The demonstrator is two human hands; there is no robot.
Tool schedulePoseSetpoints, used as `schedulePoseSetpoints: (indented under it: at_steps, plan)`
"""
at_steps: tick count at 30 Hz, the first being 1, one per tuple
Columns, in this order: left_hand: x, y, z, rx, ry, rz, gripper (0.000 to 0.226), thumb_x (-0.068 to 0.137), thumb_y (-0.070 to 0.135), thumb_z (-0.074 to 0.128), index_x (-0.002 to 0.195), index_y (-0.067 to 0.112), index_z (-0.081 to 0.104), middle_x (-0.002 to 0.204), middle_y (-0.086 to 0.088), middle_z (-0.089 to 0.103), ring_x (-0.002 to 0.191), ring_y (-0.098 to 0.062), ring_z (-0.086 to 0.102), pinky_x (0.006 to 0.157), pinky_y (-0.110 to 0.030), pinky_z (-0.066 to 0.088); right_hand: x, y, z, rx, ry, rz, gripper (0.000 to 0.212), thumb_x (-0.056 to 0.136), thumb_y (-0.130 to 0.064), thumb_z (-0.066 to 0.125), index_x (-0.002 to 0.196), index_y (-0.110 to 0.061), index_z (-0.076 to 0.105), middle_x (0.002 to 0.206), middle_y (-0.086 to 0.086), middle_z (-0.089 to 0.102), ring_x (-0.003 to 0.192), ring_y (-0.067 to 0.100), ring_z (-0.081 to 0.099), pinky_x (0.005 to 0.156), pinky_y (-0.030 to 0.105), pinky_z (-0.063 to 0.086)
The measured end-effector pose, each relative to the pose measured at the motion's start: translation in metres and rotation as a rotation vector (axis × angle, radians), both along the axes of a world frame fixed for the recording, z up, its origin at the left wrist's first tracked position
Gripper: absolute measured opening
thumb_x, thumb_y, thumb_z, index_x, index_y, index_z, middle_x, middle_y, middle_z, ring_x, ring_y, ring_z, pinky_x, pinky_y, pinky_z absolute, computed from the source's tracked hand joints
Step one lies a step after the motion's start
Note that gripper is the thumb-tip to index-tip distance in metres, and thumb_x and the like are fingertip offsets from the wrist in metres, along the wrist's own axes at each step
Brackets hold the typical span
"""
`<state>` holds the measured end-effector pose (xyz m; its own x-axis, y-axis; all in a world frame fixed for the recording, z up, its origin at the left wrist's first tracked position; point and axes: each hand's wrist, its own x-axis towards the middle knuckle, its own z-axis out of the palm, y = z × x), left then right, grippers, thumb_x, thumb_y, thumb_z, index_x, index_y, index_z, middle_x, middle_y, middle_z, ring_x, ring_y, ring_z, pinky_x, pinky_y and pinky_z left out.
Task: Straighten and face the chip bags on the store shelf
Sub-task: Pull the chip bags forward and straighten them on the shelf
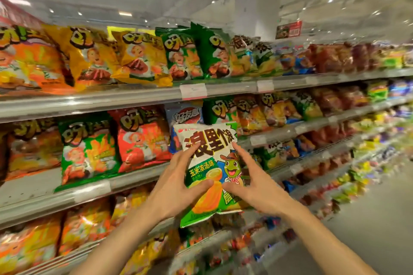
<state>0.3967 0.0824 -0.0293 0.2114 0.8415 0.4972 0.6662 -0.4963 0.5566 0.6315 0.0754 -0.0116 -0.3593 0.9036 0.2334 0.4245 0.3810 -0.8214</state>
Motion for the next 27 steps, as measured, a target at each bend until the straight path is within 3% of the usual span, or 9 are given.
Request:
schedulePoseSetpoints:
  at_steps: [4,6,10,13,17,21,23,27]
  plan:
    - [0.066,0.024,0.004,-0.016,0.013,-0.051,0.091,0.075,0.071,0.063,0.151,0.053,0.016,0.149,0.016,0.036,0.135,0.0,0.036,0.113,-0.03,0.035,0.065,0.013,-0.001,-0.015,0.038,-0.033,0.089,0.09,-0.027,0.072,0.151,-0.049,0.011,0.14,-0.026,0.041,0.102,-0.019,0.058,0.077,0.001,0.044]
    - [0.093,0.04,0.006,-0.027,0.018,-0.076,0.091,0.074,0.073,0.062,0.149,0.056,0.014,0.15,0.015,0.035,0.137,-0.003,0.037,0.114,-0.034,0.036,0.093,0.023,-0.001,-0.024,0.041,-0.054,0.087,0.091,-0.026,0.071,0.15,-0.049,0.01,0.134,-0.033,0.038,0.097,-0.026,0.055,0.072,-0.002,0.041]
    - [0.141,0.078,0.006,-0.029,0.049,-0.111,0.089,0.08,0.064,0.068,0.151,0.054,0.014,0.153,0.015,0.032,0.139,-0.003,0.034,0.114,-0.028,0.033,0.14,0.053,-0.007,-0.024,0.031,-0.115,0.09,0.089,-0.033,0.073,0.149,-0.057,0.009,0.138,-0.026,0.045,0.109,-0.007,0.061,0.087,0.011,0.048]
    - [0.177,0.112,0.004,-0.063,0.019,-0.149,0.089,0.08,0.064,0.069,0.15,0.055,0.014,0.151,0.017,0.03,0.136,-0.001,0.036,0.113,-0.031,0.037,0.176,0.084,-0.01,0.025,-0.037,-0.17,0.091,0.087,-0.042,0.072,0.146,-0.063,0.005,0.138,-0.037,0.031,0.119,-0.014,0.048,0.095,0.013,0.041]
    - [0.222,0.165,0.002,-0.075,-0.015,-0.177,0.088,0.082,0.06,0.069,0.15,0.054,0.015,0.149,0.019,0.029,0.129,0.007,0.034,0.102,-0.019,0.035,0.22,0.138,-0.013,0.019,-0.045,-0.179,0.089,0.085,-0.045,0.073,0.142,-0.068,0.008,0.139,-0.036,0.036,0.121,-0.005,0.054,0.105,0.03,0.046]
    - [0.259,0.218,0.01,-0.054,-0.026,-0.16,0.086,0.083,0.06,0.069,0.15,0.054,0.015,0.152,0.016,0.03,0.133,0.0,0.035,0.107,-0.025,0.036,0.255,0.194,-0.001,0.03,-0.083,-0.182,0.091,0.084,-0.047,0.073,0.143,-0.067,0.007,0.148,-0.026,0.033,0.128,0.001,0.049,0.109,0.036,0.043]
    - [0.278,0.24,0.012,-0.04,-0.026,-0.149,0.085,0.082,0.059,0.07,0.148,0.054,0.017,0.149,0.017,0.033,0.131,0.001,0.035,0.106,-0.025,0.036,0.273,0.217,0.003,0.018,-0.058,-0.179,0.09,0.086,-0.042,0.073,0.145,-0.063,0.009,0.145,-0.022,0.038,0.119,-0.001,0.056,0.105,0.035,0.048]
    - [0.311,0.275,0.013,-0.053,-0.023,-0.136,0.085,0.082,0.061,0.07,0.148,0.055,0.016,0.147,0.02,0.034,0.127,0.005,0.038,0.1,-0.018,0.038,0.306,0.256,0.003,0.013,-0.041,-0.147,0.09,0.087,-0.037,0.074,0.148,-0.057,0.011,0.129,-0.036,0.036,0.117,0.002,0.057,0.103,0.039,0.049]
